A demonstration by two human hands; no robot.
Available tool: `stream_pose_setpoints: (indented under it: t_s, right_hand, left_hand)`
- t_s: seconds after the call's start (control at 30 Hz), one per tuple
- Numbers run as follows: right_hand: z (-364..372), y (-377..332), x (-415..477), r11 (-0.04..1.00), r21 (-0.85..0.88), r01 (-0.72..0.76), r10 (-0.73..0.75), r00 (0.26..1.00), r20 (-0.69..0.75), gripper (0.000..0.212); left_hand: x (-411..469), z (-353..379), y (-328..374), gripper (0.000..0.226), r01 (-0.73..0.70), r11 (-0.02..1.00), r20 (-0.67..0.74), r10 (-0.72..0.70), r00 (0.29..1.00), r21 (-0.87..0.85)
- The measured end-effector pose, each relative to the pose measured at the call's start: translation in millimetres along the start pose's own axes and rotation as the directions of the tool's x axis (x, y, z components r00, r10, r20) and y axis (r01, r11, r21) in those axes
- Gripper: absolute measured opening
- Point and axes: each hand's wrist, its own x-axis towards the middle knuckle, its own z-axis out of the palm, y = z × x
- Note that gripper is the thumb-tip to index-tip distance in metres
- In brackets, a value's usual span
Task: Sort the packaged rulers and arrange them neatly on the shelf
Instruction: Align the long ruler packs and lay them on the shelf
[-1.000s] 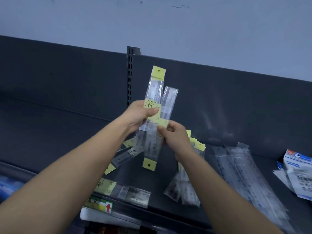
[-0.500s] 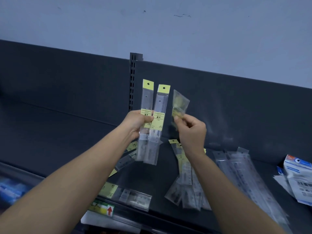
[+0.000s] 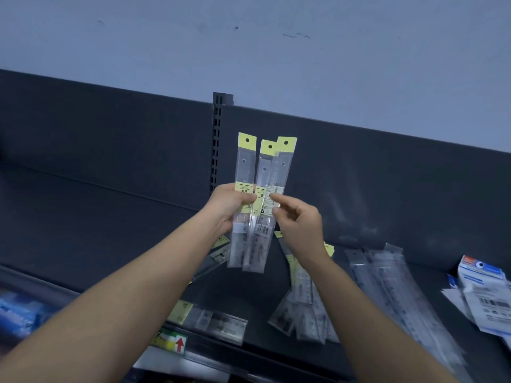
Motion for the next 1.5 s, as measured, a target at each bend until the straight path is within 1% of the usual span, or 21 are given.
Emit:
stream_pose_setpoints:
  t_s: [0.13, 0.2, 0.27, 0.37, 0.5, 0.63, 0.7, 0.77, 0.8, 0.87, 0.93, 1.03, 1.07, 1.17, 1.23, 1.27, 1.3, 1.37, 1.4, 1.47, 1.5]
  right_hand:
    - [-2.4, -4.9, 0.3, 0.999, -0.044, 0.023, -0.030, 0.988, -0.152, 0.043]
    - [-2.4, -8.6, 0.2, 0.985, -0.165, 0.053, -0.082, 0.981, -0.177, 0.055]
    - [-0.9, -12.6, 0.3, 0.957, -0.280, 0.072, -0.119, 0.981, -0.154, 0.061]
    - [1.0, -18.1, 0.8, 0.918, -0.394, 0.055, -0.114, 0.985, -0.128, 0.049]
    - [1.3, -17.8, 0.8, 0.882, -0.467, 0.063, -0.130, 0.985, -0.113, 0.036]
    - [4.8, -13.6, -0.5, 0.899, -0.399, 0.182, -0.191, 0.981, 0.017, 0.037]
    - [2.7, -9.8, 0.3, 0.929, -0.322, 0.181, -0.178, 0.983, 0.040, 0.039]
    - [-1.3, -6.6, 1.1, 0.977, -0.185, 0.107, -0.106, 0.994, 0.018, 0.035]
    - [-3.2, -5.7, 1.5, 0.997, -0.074, 0.033, -0.033, 0.999, 0.001, 0.030]
    - [-7.0, -2.9, 2.0, 0.980, 0.147, -0.131, 0.135, 0.991, -0.018, 0.021]
    - [-11.3, 4.6, 2.6, 0.955, 0.204, -0.214, 0.230, 0.971, -0.060, 0.024]
    - [-22.5, 19.0, 3.3, 0.947, 0.016, -0.322, 0.321, 0.936, -0.148, 0.032]
    - [-27.0, 21.7, 2.6, 0.929, -0.030, -0.368, 0.360, 0.922, -0.139, 0.030]
    - [-38.7, 28.0, -1.8, 0.890, 0.024, -0.456, 0.456, 0.890, -0.011, 0.033]
    - [-43.2, 29.2, -3.7, 0.876, 0.092, -0.474, 0.476, 0.879, 0.001, 0.032]
    - [-45.2, 30.2, -4.3, 0.875, 0.097, -0.474, 0.478, 0.878, -0.022, 0.035]
    - [-47.0, 33.1, -4.2, 0.878, 0.079, -0.471, 0.476, 0.877, -0.063, 0.038]
    - [-51.2, 39.8, -4.6, 0.871, -0.007, -0.492, 0.488, 0.865, -0.116, 0.035]
    - [-52.9, 44.0, -4.9, 0.861, -0.058, -0.505, 0.496, 0.860, -0.123, 0.030]
    - [-55.9, 49.9, -8.3, 0.825, -0.194, -0.531, 0.518, 0.847, -0.118, 0.018]
    - [-57.7, 53.0, -10.6, 0.796, -0.289, -0.531, 0.522, 0.845, -0.116, 0.024]
  left_hand:
    - [-4.0, 6.1, -0.9, 0.012, -0.040, 0.998, -0.066, 0.043, 0.997, 0.048]
    - [-6.4, 10.4, -1.7, 0.013, -0.066, 0.995, -0.081, 0.072, 0.994, 0.073]
    - [-6.2, 14.4, -4.3, 0.016, -0.091, 0.991, -0.066, 0.098, 0.993, 0.094]
    - [-8.4, 21.1, -6.7, 0.020, -0.153, 0.979, -0.025, 0.158, 0.987, 0.139]
    - [-10.7, 27.1, -7.3, 0.021, -0.190, 0.971, -0.010, 0.194, 0.981, 0.147]
    - [-7.7, 29.7, -7.9, 0.017, -0.120, 0.993, 0.037, 0.119, 0.992, 0.024]
    - [-7.2, 27.3, -10.1, 0.017, -0.087, 0.996, 0.051, 0.088, 0.995, -0.024]
    - [-5.9, 23.6, -13.6, 0.021, -0.069, 0.996, 0.076, 0.073, 0.994, -0.062]
    - [-7.7, 23.4, -15.1, 0.021, -0.059, 0.996, 0.098, 0.066, 0.993, -0.069]
    - [-9.9, 25.4, -19.2, 0.014, -0.060, 0.998, 0.128, 0.064, 0.990, -0.035]
    - [-13.0, 30.4, -22.2, 0.015, -0.072, 0.997, 0.134, 0.070, 0.989, 0.015]
    - [-12.3, 37.3, -26.8, 0.018, -0.027, 1.000, 0.131, 0.025, 0.991, 0.014]
    - [-11.8, 39.4, -28.0, 0.018, -0.017, 1.000, 0.138, 0.016, 0.990, 0.007]
    - [-11.1, 47.8, -30.6, 0.014, -0.002, 1.000, 0.200, 0.002, 0.980, -0.004]
    - [-8.3, 56.5, -34.2, 0.020, 0.028, 0.999, 0.237, -0.036, 0.971, 0.036]
    - [-4.7, 61.6, -36.8, 0.024, 0.042, 0.994, 0.229, -0.064, 0.971, 0.103]
    - [-1.5, 66.0, -39.4, 0.028, 0.049, 0.974, 0.214, -0.098, 0.972, 0.223]
    - [0.6, 71.9, -45.9, 0.027, 0.029, 0.882, 0.193, -0.135, 0.972, 0.471]
    - [1.7, 72.8, -49.8, 0.024, 0.010, 0.854, 0.195, -0.130, 0.972, 0.520]
    - [6.1, 70.7, -60.5, 0.039, 0.007, 0.855, 0.224, -0.143, 0.964, 0.519]
    - [7.3, 69.0, -66.1, 0.046, 0.000, 0.851, 0.242, -0.150, 0.959, 0.525]
